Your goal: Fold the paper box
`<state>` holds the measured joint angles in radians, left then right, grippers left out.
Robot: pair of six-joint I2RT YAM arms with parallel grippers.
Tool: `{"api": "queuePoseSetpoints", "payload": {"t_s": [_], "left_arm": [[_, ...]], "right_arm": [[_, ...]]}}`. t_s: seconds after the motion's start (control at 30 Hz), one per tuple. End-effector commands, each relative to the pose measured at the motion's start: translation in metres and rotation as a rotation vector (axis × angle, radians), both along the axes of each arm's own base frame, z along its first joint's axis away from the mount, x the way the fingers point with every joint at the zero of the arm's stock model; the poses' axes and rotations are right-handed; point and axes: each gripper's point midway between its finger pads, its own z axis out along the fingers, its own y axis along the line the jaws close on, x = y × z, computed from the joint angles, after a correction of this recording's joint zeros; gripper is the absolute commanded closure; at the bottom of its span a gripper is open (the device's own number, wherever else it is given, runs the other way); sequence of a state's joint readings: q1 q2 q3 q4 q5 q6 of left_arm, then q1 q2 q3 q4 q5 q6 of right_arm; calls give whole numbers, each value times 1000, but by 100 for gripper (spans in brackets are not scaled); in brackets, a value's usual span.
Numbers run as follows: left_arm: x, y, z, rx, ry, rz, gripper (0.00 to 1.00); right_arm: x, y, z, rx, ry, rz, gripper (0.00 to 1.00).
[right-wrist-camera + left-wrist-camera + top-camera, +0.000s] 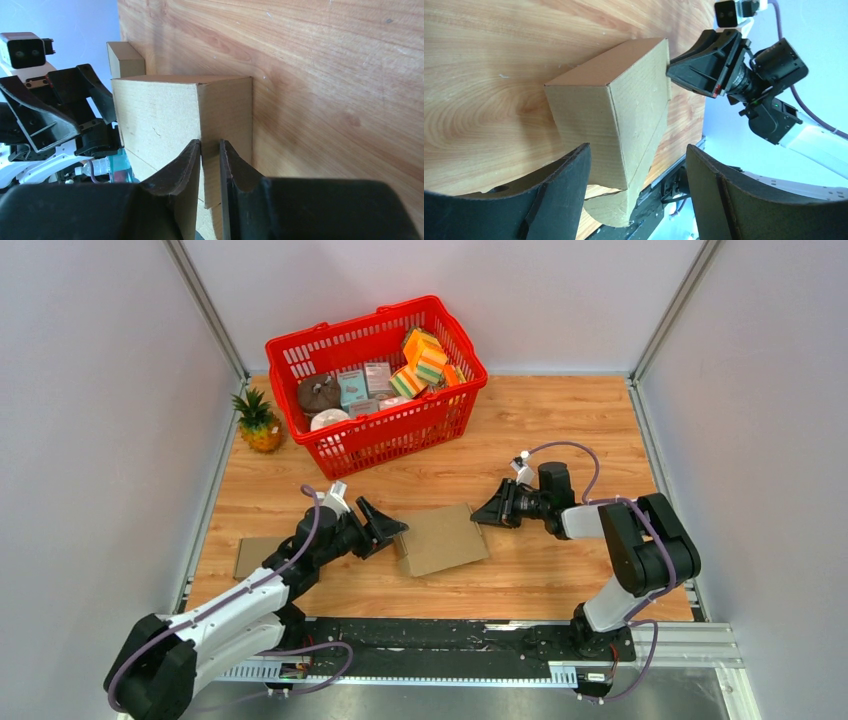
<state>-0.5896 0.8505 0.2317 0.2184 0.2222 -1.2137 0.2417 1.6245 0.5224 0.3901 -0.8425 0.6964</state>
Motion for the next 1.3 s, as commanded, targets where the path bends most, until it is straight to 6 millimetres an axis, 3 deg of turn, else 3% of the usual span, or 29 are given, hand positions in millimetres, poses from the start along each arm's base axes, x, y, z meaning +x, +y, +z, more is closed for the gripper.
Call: {"api": "queuePoseSetpoints", "payload": {"t_s": [0.0,0.27,0.6,0.9,1.03,1.07,1.17,1.2,1.27], "left_arm": [[2,-2,-4,41,18,-11,23],[4,6,-17,105,53,22,22],[12,-14,-20,11,56,-16,21],[18,-39,-11,-103,59,-66,21],[19,-37,-13,-156,77,-25,21],[19,-36,-14,-155,79,-18,22],[18,-35,-12,-167,94,-8,30],[17,-34,-12,-175,105,-3,33],[16,-32,-13,-198,148,20,42]], "right_arm": [[-4,-2,-20,-41,41,-13,78],[-4,-5,-24,-58,52,-22,80],[-3,-14,-30,-67,83,-53,81],[-1,-13,-28,-55,87,-53,81],[-1,-12,-26,-51,88,-48,79],[-1,-12,-25,-51,85,-47,78],[4,-14,-15,-101,49,-47,60],[8,-15,-1,-118,2,-50,47],[6,-23,4,-216,-23,-58,35]]}}
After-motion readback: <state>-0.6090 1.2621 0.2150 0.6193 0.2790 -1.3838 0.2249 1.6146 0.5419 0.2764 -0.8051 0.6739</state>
